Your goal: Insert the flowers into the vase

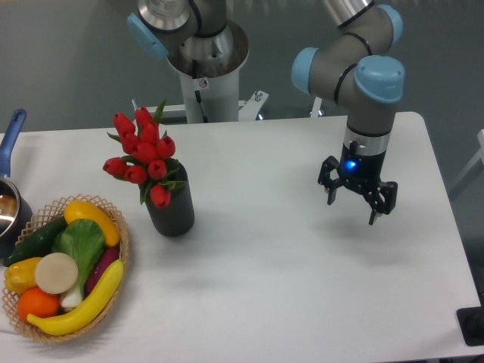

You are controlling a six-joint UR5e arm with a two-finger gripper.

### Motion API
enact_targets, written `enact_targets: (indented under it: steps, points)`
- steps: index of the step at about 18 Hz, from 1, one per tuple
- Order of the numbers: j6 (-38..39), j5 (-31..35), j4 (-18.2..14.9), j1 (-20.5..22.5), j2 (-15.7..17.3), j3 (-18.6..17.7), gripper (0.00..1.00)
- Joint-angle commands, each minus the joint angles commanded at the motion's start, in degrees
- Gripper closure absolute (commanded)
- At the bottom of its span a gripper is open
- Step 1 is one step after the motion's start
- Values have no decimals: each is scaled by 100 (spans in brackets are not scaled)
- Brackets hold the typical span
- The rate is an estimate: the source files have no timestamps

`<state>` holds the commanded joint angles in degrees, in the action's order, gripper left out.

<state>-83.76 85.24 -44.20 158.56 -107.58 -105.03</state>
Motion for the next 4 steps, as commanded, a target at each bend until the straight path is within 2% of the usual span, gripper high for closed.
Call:
enact_targets:
  steps: [2,4]
  points:
    - [9,422,-19,-210,-43,-79,0]
    - [9,494,8,-299,-52,-149,0]
